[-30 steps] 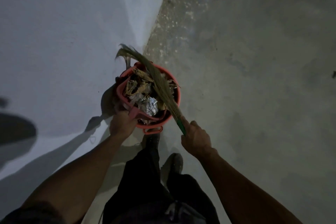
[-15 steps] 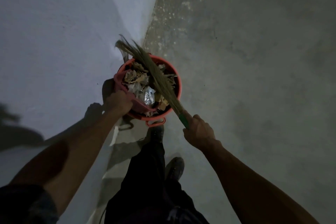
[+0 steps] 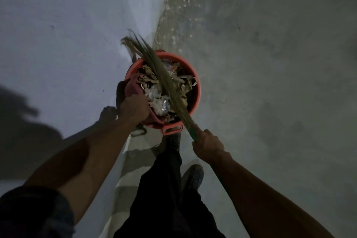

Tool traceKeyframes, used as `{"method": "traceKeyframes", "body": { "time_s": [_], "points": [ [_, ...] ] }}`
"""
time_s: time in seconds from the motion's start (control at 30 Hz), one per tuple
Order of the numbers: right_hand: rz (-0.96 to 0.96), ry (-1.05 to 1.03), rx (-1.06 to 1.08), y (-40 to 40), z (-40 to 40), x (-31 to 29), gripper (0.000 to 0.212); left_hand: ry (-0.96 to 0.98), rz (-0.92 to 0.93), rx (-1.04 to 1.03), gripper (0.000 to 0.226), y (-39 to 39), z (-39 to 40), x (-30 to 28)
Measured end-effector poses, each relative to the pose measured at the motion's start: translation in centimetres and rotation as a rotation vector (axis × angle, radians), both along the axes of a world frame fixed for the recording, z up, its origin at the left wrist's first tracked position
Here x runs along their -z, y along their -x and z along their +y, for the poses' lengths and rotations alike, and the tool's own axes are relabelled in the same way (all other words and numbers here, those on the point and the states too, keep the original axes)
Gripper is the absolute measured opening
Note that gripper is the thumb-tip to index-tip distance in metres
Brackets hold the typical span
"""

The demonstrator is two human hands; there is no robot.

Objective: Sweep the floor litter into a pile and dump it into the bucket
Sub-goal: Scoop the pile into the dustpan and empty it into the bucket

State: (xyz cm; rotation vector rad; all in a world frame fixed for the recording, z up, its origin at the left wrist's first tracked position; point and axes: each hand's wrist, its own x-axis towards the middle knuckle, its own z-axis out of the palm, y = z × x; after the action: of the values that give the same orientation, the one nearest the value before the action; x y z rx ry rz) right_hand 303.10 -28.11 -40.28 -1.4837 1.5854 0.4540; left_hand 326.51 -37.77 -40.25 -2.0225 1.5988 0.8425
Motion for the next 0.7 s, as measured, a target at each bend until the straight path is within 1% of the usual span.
{"method": "traceKeyframes", "body": {
  "time_s": [0.1,0.2,0.23,0.33,0.4,0.57,0.7],
  "points": [
    [0.033,-0.038,-0.001,-0.4,-1.8,1.4,0.059,-0.043,0.001,0.029,0.032,1.0,-1.3,1.4],
    [0.056,-0.059,-0.018,-0.8,-2.9,2.4,0.056,-0.072,-0.023,0.041,0.042,1.9,-2.7,2.6],
    [0.062,-0.063,-0.024,-0.9,-3.2,2.7,0.057,-0.053,-0.020,0.038,0.040,2.2,-3.2,3.1],
    [0.073,-0.086,-0.031,-1.0,-4.0,3.4,0.060,0.007,-0.007,0.056,0.023,3.2,-4.3,4.0],
    [0.071,-0.094,-0.038,-1.1,-4.3,3.6,0.061,0.013,-0.020,0.066,0.019,3.1,-4.4,4.6],
    [0.056,-0.072,-0.030,-1.0,-3.8,2.0,0.061,-0.057,-0.046,0.052,0.034,1.3,-2.9,3.4],
    [0.056,-0.003,-0.026,-0.5,-1.8,-1.1,0.065,-0.062,-0.024,0.046,0.032,0.5,-1.8,-0.2]
  ]
}}
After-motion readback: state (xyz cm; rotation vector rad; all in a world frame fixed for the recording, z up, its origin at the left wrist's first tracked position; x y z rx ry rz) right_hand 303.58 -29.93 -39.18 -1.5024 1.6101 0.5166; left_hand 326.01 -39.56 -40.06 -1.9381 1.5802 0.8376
